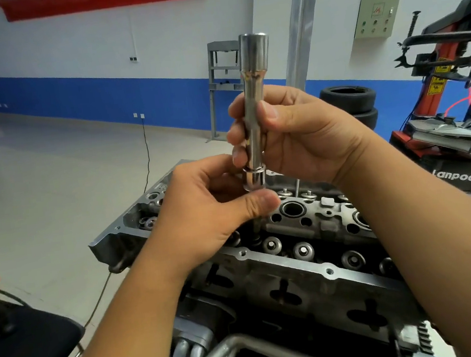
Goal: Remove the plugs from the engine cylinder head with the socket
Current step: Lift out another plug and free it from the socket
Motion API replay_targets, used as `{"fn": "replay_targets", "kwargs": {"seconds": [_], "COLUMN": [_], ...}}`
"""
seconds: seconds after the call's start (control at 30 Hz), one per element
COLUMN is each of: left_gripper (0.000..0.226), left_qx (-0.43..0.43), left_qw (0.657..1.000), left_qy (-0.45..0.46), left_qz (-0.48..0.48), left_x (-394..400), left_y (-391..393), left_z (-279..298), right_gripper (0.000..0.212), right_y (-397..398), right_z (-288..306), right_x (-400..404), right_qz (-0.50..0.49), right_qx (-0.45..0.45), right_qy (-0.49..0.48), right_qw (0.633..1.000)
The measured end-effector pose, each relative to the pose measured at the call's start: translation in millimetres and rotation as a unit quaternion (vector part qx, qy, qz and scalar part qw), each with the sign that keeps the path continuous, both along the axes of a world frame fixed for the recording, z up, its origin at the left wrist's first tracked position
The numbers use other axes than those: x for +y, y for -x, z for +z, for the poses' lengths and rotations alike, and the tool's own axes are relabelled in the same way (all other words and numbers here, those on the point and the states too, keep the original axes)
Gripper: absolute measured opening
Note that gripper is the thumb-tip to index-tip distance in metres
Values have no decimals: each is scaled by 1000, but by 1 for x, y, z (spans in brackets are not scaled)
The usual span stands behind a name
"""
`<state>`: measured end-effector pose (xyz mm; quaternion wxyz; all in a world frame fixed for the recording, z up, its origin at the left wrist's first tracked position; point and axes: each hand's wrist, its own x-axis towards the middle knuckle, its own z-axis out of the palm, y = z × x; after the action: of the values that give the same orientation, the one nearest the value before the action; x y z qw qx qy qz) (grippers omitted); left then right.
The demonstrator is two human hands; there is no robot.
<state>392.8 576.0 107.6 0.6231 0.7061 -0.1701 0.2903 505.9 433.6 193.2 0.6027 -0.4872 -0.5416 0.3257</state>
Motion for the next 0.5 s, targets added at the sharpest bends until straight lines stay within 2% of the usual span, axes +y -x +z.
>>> {"fn": "replay_targets", "kwargs": {"seconds": [0.13,0.2,0.3,0.5], "left_gripper": [21,20,33,28], "left_qx": [-3,29,40,14], "left_qw": [1000,998,994,1000], "left_qy": [-26,-40,-36,8], "left_qz": [18,-29,-91,-22], "left_x": [-2,3,8,4], "left_y": [1,4,7,2], "left_z": [1,3,5,0], "right_gripper": [35,34,34,39], "right_y": [-1,-1,0,-3], "right_z": [0,0,1,1], "right_x": [0,1,0,-1], "right_qz": [-19,-22,-17,-6], "right_qx": [-4,-2,2,0], "right_qy": [-9,-12,-14,-23], "right_qw": [1000,1000,1000,1000]}}
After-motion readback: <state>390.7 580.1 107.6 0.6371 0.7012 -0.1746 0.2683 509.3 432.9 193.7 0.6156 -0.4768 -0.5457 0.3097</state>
